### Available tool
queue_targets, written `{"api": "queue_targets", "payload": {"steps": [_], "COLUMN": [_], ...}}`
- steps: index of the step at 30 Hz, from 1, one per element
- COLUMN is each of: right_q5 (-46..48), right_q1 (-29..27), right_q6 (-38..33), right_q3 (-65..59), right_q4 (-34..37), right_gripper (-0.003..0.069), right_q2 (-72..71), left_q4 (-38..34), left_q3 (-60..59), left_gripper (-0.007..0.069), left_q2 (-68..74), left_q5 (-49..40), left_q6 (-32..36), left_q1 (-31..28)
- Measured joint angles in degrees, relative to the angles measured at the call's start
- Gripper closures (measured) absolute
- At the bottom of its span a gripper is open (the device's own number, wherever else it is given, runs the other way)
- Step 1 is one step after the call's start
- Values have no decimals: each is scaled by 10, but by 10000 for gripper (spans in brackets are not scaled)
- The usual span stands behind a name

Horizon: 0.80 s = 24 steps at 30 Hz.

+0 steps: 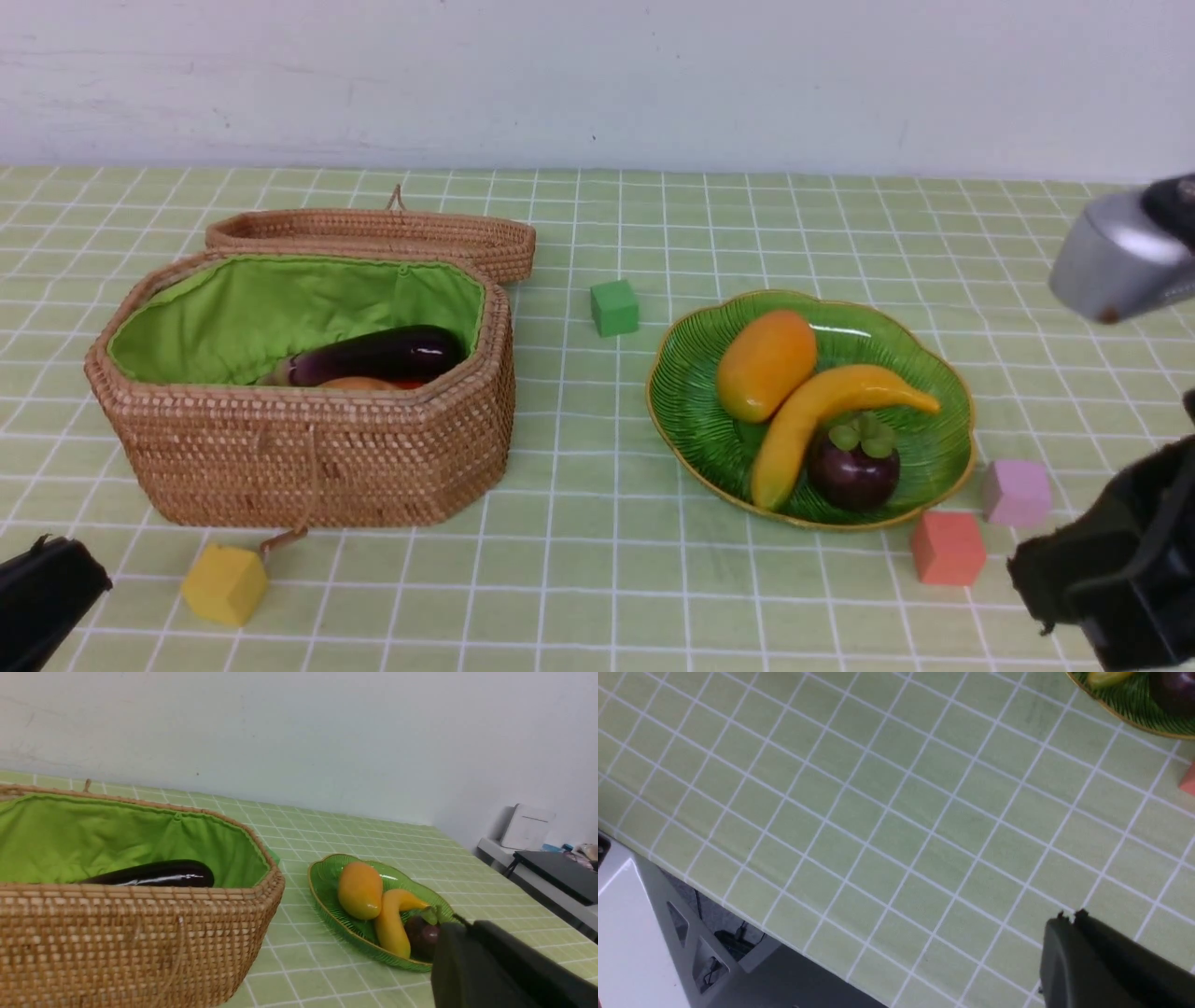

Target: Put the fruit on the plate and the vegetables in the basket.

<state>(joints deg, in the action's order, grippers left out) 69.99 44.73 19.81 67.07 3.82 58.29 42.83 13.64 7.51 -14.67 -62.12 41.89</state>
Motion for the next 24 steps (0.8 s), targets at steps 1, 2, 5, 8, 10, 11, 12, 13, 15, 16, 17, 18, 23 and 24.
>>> {"api": "queue_targets", "payload": {"steps": [1, 2, 5, 8, 10, 11, 12, 13, 15, 16, 17, 18, 23, 24], "right_q5": [4, 4, 6, 6, 6, 6, 6, 6, 6, 3, -8, -30, -177, -235], "right_q1": [0, 0, 0, 0, 0, 0, 0, 1, 1, -1, -7, -20, -121, -174], "right_q6": [1, 0, 0, 0, 0, 0, 0, 0, 0, 0, 0, -1, -54, -109], "right_q3": [0, 0, 0, 0, 0, 0, 0, 0, -1, -2, -7, -18, -122, -196], "right_q4": [0, 0, 0, 0, 0, -1, -9, -24, -56, -65, -77, -82, -47, -12], "right_gripper": [652, 651, 646, 643, 641, 641, 641, 641, 641, 641, 646, 656, 678, 678], "right_q2": [0, 0, 0, 0, 0, 0, 0, 0, 0, -1, -5, -14, -84, -134], "left_q4": [0, 0, 0, 0, 0, 0, 0, 0, 0, 0, 0, 0, 0, 0], "left_q3": [0, 0, 0, 0, 0, 0, 0, 0, 0, 0, 0, 0, 0, 0], "left_gripper": [637, 637, 637, 637, 637, 637, 636, 635, 634, 634, 634, 634, 633, 630], "left_q2": [0, 0, 0, 0, 0, 0, 0, 0, 0, 0, 0, 0, 0, 0], "left_q5": [-3, -5, -7, -13, -14, -14, -15, -15, -15, -15, -15, -15, -15, -15], "left_q6": [0, 0, 0, 0, 0, 0, 0, 0, 0, 0, 0, 0, 0, 0], "left_q1": [0, 0, 0, 0, 0, 0, 0, 0, 0, 0, 0, 0, 0, 0]}}
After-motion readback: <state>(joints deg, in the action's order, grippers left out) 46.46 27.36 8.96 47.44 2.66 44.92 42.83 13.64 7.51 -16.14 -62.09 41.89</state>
